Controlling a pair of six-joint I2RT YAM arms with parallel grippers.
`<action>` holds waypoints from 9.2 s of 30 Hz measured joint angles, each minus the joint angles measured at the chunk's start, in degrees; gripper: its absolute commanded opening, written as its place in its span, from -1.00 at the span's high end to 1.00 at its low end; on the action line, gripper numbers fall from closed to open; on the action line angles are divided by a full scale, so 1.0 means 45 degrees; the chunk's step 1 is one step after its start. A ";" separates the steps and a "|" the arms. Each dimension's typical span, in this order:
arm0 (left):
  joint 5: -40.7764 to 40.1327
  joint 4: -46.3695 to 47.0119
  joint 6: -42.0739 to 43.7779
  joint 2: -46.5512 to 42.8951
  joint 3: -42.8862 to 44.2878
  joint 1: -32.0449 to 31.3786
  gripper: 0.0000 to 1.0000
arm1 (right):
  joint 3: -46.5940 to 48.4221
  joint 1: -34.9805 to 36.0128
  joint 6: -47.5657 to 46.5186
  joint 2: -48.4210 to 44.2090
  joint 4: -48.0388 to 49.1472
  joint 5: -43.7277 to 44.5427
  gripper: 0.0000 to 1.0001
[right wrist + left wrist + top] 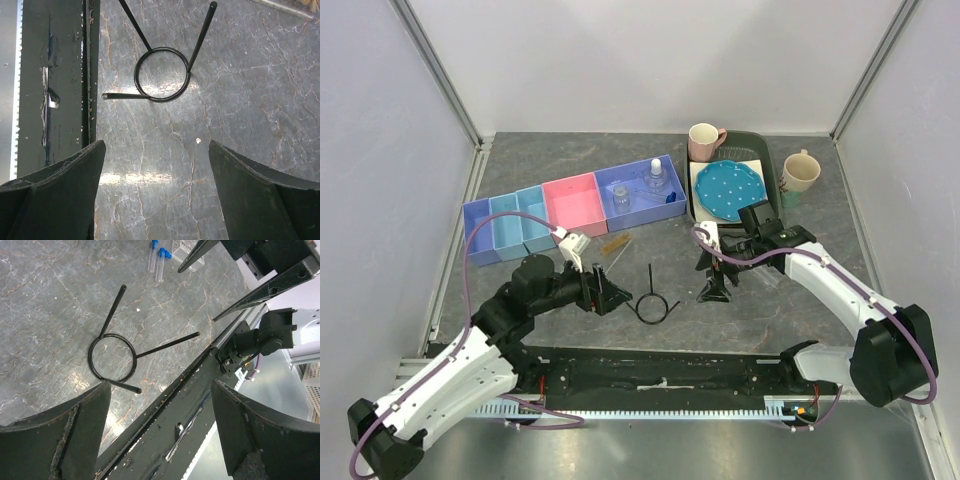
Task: Organize the chemistry lab equipment
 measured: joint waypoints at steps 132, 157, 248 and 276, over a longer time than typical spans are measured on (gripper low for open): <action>-0.1627 -0.5061 0.3031 0.9442 0.7567 0.1719 -0.21 | 0.0573 -0.0627 0.2778 0.1302 0.1841 0.0903 -0.93; -0.4784 -0.5323 0.3031 1.4790 0.7844 0.0821 0.07 | 0.0340 -0.0763 0.3196 0.1030 0.2191 0.1132 -0.93; -0.0908 0.5192 -0.3565 0.8354 0.5027 0.1127 0.97 | 0.0520 0.0510 2.0006 0.3424 1.3731 -0.1005 0.65; -0.1355 0.6824 -0.5877 0.8097 0.4099 0.1180 0.40 | 0.0520 0.0835 2.2542 0.3818 1.6422 -0.1258 0.94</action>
